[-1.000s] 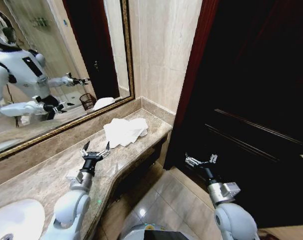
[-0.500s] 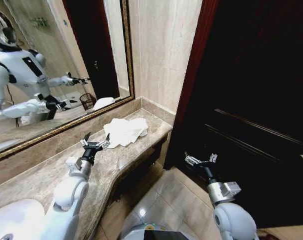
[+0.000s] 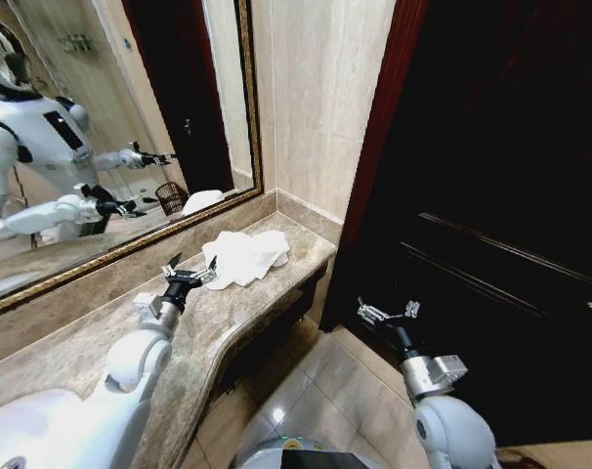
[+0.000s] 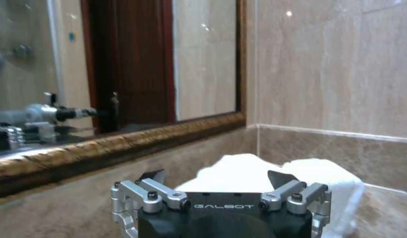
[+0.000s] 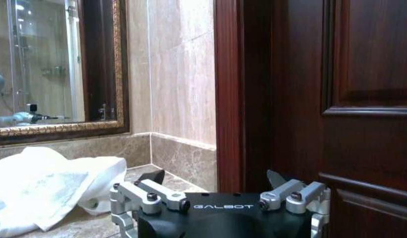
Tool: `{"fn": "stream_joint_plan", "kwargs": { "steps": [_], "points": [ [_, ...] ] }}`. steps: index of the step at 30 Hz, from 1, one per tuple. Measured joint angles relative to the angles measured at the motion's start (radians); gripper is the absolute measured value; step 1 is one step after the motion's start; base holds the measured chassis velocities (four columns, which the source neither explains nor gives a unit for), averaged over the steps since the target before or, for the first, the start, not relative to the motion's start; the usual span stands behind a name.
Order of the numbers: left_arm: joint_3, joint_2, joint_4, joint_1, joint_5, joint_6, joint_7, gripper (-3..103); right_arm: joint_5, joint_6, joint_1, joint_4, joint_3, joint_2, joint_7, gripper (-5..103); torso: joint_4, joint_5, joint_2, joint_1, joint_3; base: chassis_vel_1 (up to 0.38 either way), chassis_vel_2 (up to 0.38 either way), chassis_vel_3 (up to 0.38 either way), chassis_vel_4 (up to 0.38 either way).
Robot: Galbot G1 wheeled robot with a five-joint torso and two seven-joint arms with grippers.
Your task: Discard the used towel into the hamper.
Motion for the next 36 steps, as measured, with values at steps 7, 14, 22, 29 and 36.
{"fn": "stream_joint_plan", "kwargs": {
  "steps": [7,14,22,29,36],
  "points": [
    [0.091,0.109,0.027,-0.055,-0.067,0.027,-0.017,100,-0.008,-0.008,0.011,-0.006,-0.014,-0.001,0.016,100,-0.0001,0.0002,0.0,0.0,0.0,0.0,0.0,0.0,0.0],
    [0.162,0.156,0.063,-0.134,-0.128,0.082,-0.055,100,-0.006,-0.01,0.025,-0.019,-0.012,-0.001,0.039,100,0.0,0.0001,0.0,0.0,0.0,0.0,0.0,0.0,0.0],
    [0.225,0.183,0.114,-0.237,-0.154,0.099,-0.061,100,-0.008,-0.005,0.032,-0.041,-0.008,-0.002,0.041,100,-0.0002,0.0003,0.0,0.0,0.0,0.0,0.0,0.0,0.0],
    [0.274,0.194,0.156,-0.309,-0.187,0.114,-0.056,100,-0.011,-0.005,0.044,-0.049,-0.011,-0.002,0.047,100,-0.0001,0.0003,0.0,0.0,0.0,0.0,0.0,0.0,0.0],
    [0.321,0.193,0.212,-0.364,-0.211,0.121,-0.048,100,-0.011,-0.002,0.044,-0.064,-0.001,-0.002,0.048,100,-0.0001,0.0003,0.0,0.0,0.0,0.0,0.0,0.0,0.0]
  ]
}}
